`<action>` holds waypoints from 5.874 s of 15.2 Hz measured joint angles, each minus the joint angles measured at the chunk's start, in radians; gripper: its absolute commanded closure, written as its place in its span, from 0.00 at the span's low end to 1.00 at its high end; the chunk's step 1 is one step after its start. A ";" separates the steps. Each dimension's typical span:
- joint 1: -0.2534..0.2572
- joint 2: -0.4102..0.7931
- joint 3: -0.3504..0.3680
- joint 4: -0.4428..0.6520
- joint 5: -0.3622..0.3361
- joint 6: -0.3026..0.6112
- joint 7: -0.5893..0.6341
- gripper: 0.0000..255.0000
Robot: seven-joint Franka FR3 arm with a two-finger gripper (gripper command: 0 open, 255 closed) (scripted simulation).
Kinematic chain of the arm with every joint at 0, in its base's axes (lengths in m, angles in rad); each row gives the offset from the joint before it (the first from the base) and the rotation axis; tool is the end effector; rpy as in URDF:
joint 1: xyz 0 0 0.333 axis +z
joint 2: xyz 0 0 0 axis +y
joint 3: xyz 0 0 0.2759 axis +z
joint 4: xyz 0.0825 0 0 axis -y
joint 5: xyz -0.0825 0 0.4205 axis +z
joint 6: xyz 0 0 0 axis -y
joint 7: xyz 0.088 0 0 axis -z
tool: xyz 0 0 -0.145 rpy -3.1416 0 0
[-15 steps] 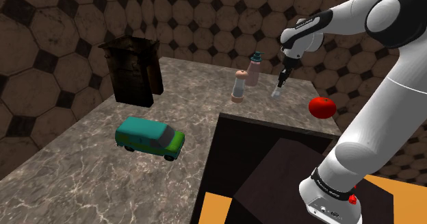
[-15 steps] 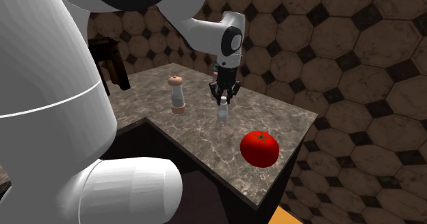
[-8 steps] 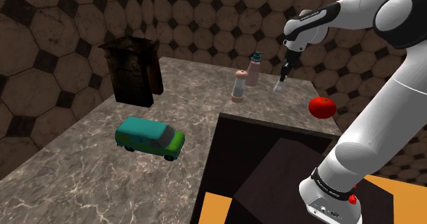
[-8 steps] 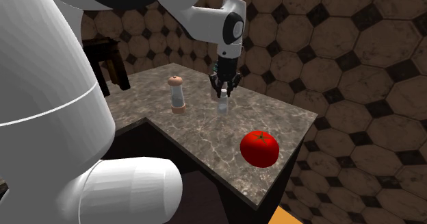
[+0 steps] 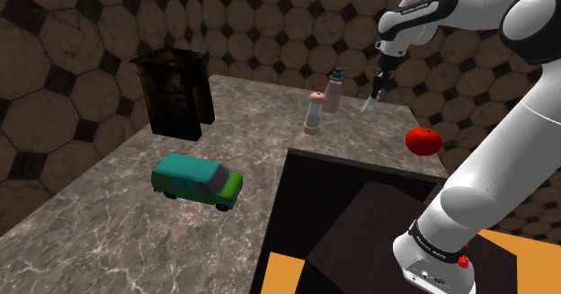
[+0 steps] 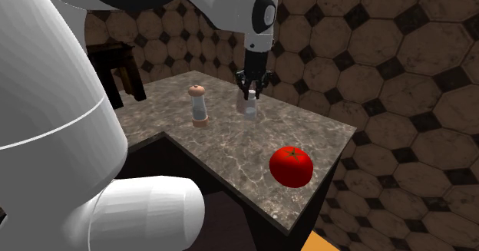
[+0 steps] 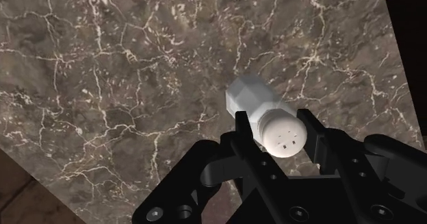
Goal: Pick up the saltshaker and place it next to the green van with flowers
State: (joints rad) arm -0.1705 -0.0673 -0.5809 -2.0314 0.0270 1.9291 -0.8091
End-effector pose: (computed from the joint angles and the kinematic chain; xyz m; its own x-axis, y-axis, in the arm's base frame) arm 0.4157 -0.3858 0.3747 0.9987 0.0490 0.0126 0.0499 -0.9958 -0.0762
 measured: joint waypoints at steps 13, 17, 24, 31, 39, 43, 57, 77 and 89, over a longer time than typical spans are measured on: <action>0.004 -0.018 0.006 0.161 -0.010 -0.176 0.018 1.00; 0.022 -0.088 0.042 0.102 -0.041 -0.176 0.081 1.00; 0.067 -0.266 0.173 -0.067 -0.086 -0.168 0.280 1.00; 0.107 -0.391 0.300 -0.192 -0.075 -0.164 0.451 1.00; 0.177 -0.452 0.458 -0.272 -0.010 -0.141 0.654 1.00; 0.215 -0.470 0.538 -0.282 0.029 -0.144 0.755 1.00; 0.340 -0.356 0.808 -0.188 0.139 -0.090 1.095 1.00; 0.502 0.187 1.127 0.373 -0.047 -0.104 1.635 1.00; 0.581 0.338 1.148 0.439 -0.140 -0.041 1.747 1.00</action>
State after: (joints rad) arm 0.4102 0.2711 0.5673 -1.5923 -0.1127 1.8881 0.9382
